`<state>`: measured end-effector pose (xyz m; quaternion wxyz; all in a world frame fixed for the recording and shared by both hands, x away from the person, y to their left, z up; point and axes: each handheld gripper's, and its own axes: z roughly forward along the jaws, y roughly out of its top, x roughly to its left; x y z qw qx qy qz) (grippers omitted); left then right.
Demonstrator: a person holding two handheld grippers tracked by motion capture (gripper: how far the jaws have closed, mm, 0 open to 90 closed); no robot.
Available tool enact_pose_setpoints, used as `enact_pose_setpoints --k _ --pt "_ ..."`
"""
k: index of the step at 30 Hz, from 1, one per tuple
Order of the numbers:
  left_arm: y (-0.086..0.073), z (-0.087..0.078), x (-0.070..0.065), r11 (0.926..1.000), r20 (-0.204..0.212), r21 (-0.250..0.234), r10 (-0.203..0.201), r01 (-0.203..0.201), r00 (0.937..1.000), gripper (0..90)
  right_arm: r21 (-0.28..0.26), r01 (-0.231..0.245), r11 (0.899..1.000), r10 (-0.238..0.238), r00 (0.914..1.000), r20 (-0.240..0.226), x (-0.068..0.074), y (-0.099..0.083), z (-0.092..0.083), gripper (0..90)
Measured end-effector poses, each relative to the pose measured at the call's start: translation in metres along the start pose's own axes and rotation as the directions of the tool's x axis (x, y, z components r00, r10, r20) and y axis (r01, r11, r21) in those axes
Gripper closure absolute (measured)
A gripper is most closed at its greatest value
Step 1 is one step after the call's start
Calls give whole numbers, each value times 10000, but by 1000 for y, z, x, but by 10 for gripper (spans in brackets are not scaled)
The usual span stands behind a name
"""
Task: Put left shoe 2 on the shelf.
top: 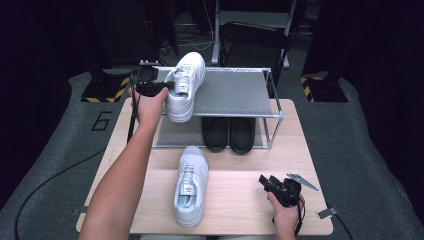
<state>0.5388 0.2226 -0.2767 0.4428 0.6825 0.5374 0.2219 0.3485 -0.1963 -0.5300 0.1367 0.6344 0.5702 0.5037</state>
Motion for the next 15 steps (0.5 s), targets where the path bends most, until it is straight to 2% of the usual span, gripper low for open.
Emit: enact_pose_setpoints --k 4,9,15 --pt "2 6 0 9996 110 -17 -274 274 9996 811 -21 -11 10000 11 10000 2 0 0 0 462" --pt "5 14 -2 9994 -71 55 -328 328 9994 810 -8 -37 10000 37 10000 47 -1 0 0 462" --pt "9 24 -9 9986 28 95 -523 523 9986 809 -87 -140 9999 142 9998 125 -3 0 -1 463"
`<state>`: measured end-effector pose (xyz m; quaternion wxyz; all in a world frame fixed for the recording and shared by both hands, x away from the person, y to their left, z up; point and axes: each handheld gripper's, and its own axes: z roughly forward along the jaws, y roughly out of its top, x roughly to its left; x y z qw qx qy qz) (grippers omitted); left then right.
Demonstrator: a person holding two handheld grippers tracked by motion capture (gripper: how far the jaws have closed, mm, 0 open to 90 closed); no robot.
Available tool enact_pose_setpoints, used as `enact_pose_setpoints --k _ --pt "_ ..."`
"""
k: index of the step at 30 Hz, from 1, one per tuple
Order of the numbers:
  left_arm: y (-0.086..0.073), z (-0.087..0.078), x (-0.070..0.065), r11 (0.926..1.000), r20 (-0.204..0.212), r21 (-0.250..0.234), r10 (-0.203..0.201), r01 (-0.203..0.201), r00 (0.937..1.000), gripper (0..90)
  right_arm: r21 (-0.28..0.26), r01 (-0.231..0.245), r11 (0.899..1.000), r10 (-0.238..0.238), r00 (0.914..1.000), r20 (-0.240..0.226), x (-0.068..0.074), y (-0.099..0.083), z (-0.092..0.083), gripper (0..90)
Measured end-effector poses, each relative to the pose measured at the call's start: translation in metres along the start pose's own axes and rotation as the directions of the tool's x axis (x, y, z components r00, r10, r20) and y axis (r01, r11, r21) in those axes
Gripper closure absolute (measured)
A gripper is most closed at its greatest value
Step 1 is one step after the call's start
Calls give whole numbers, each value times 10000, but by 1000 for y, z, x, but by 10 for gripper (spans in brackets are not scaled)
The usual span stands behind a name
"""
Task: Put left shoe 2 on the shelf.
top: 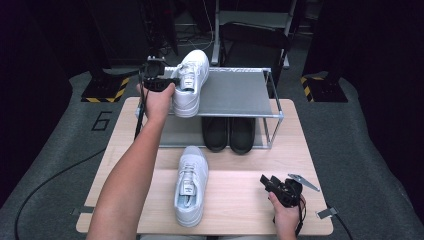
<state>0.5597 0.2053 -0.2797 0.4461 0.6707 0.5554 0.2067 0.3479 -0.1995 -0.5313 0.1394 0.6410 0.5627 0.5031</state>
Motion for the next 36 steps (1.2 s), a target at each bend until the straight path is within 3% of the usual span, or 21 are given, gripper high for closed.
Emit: enact_pose_setpoints --k 3,8,12,19,30,36 --pt "2 5 -5 9999 37 89 -50 50 10000 809 -45 -15 10000 15 10000 -6 -1 0 0 463" --pt "8 11 -13 9997 -105 95 210 -209 9997 810 -79 4 10000 -5 10000 -14 -1 1 -1 463" --pt "9 14 -16 10000 -96 -36 -50 50 9999 811 -73 -25 10000 25 10000 -17 -2 1 -1 463" --pt "7 22 -18 10000 -217 44 -17 18 9998 809 -89 -52 9999 52 10000 -38 -1 0 -2 463" --pt "6 38 -15 9991 -260 282 -323 331 9991 807 -18 -94 10000 94 9999 -117 -1 -1 -2 470" --pt "5 44 -16 9988 -431 450 -195 215 9989 804 21 -153 9999 153 9998 -120 -2 -2 -2 469"
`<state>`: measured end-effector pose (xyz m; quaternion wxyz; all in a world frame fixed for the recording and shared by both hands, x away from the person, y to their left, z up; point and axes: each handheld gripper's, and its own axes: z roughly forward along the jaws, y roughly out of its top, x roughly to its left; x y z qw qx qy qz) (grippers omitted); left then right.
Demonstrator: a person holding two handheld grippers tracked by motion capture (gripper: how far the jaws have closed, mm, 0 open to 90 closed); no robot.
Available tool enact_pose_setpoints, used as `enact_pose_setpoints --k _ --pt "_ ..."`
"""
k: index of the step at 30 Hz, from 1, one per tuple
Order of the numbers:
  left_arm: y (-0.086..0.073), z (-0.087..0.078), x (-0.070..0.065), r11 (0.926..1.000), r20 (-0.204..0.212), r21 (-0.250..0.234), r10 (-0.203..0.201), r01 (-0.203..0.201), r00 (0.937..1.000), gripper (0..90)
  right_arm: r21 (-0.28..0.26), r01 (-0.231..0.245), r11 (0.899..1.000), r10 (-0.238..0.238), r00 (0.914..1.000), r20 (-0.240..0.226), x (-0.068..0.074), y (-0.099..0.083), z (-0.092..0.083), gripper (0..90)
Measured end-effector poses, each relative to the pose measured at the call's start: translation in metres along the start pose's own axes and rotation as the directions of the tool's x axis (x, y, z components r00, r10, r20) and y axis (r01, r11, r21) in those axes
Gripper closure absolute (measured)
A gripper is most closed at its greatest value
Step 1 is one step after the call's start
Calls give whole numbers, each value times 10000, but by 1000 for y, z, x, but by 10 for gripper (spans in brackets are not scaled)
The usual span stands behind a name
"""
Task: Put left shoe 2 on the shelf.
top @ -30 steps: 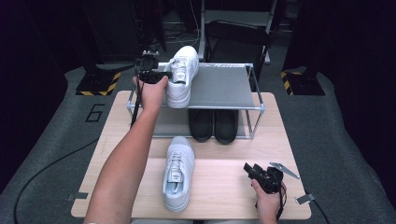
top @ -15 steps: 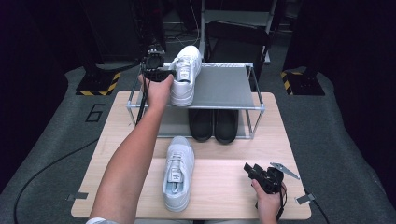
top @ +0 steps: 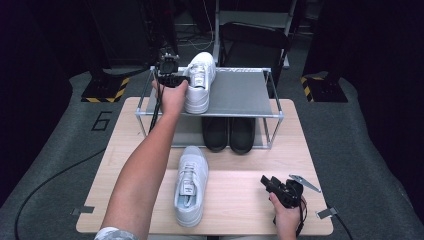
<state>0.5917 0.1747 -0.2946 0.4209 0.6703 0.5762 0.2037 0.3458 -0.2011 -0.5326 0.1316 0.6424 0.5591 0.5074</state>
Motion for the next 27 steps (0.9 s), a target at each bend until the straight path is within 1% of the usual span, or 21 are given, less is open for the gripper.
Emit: enact_pose_setpoints --k 1,2,4,5,6,7,8,9,10,12,15,17,19,21,23,25,27 --pt "-1 1 0 10000 -45 -34 -55 55 10000 803 -19 25 10000 -25 10000 -11 0 0 0 469" --pt "-1 2 0 9999 1 9 -101 101 9999 803 -29 20 10000 -20 10000 -21 0 0 0 469" --pt "-2 4 1 9999 -41 126 -66 66 10000 800 -12 31 10000 -31 10000 -20 0 0 0 469" --pt "-2 5 1 9997 -91 183 -153 154 9998 797 -5 39 10000 -39 10000 -36 0 0 0 469" --pt "-2 5 1 9997 -96 110 -232 233 9997 796 -6 36 10000 -36 10000 -58 1 -1 1 469" --pt "-2 5 1 9997 -106 117 -228 229 9997 795 -32 43 10000 -43 10000 -65 1 -1 1 469" --pt "-2 5 1 9998 -120 138 -141 143 9998 793 47 44 10000 -44 10000 -42 1 -1 1 469" --pt "-2 5 1 9998 -76 129 -118 119 9999 787 54 44 10000 -44 10000 -51 2 -1 1 469" --pt "-2 6 1 9998 -24 90 -197 197 9998 771 53 64 10000 -64 10000 -57 2 -1 1 469" --pt "-1 6 3 9997 185 114 -215 213 9996 722 39 45 10000 -45 10000 -42 2 -1 1 469" --pt "-1 5 4 9998 72 177 93 -94 9999 655 38 15 10000 -15 10000 -17 2 -1 1 468" --pt "-1 5 5 9991 7 258 338 -338 9994 594 52 157 9999 -157 9999 26 2 -1 1 468" --pt "0 4 6 9966 -37 405 725 -723 9974 568 45 109 9999 -109 9999 -52 2 -1 2 468" --pt "0 3 7 9948 14 366 952 -952 9955 545 -4 109 9999 -109 9999 -63 3 -2 2 468" --pt "1 3 8 9950 137 376 926 -930 9956 519 30 121 9999 -121 9999 -49 3 -2 2 468" --pt "1 1 8 9967 329 302 740 -750 9967 487 39 146 9999 -146 9999 -21 3 -2 2 467" --pt "3 -2 8 9976 463 140 668 -675 9967 454 41 148 9999 -148 9999 -15 2 -2 2 467"
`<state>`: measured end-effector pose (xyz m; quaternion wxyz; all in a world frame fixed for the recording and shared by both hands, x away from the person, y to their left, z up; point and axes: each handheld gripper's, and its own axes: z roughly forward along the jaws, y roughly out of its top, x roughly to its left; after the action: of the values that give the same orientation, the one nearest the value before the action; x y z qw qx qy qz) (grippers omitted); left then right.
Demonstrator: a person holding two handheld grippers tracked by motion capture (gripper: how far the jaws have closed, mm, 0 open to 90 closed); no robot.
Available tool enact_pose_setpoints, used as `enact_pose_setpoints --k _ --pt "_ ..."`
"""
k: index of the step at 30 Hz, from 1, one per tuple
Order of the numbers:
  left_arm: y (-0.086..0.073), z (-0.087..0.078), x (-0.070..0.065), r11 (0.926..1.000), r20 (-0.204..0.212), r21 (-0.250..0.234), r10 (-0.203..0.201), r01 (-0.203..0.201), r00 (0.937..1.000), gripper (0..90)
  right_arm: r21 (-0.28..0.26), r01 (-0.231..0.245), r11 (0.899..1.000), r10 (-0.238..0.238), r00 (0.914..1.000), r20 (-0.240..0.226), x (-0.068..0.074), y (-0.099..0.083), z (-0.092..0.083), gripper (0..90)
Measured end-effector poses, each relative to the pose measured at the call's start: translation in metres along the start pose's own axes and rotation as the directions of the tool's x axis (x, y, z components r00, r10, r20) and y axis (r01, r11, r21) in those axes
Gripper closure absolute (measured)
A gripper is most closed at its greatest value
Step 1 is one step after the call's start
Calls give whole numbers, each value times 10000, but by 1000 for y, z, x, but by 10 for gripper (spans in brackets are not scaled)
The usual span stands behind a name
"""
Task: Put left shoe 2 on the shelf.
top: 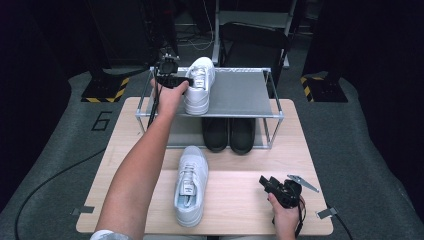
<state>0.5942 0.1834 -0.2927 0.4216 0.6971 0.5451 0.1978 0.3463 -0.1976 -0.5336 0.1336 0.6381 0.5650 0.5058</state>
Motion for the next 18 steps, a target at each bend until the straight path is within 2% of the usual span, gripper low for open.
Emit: enact_pose_setpoints --k 7,12,15,18 --pt "3 -18 -3 9997 93 -245 52 -50 9999 444 35 19 10000 -19 10000 10 0 0 0 467" --pt "0 -38 -4 9982 358 -512 332 -314 9988 442 55 33 10000 -33 10000 15 1 0 1 466" --pt "-2 -46 -3 9981 451 -476 425 -404 9981 443 34 59 10000 -59 10000 11 2 -1 1 466" --pt "-3 -57 -4 9969 589 -407 696 -672 9958 443 88 86 9999 -87 10000 32 4 -1 1 465"
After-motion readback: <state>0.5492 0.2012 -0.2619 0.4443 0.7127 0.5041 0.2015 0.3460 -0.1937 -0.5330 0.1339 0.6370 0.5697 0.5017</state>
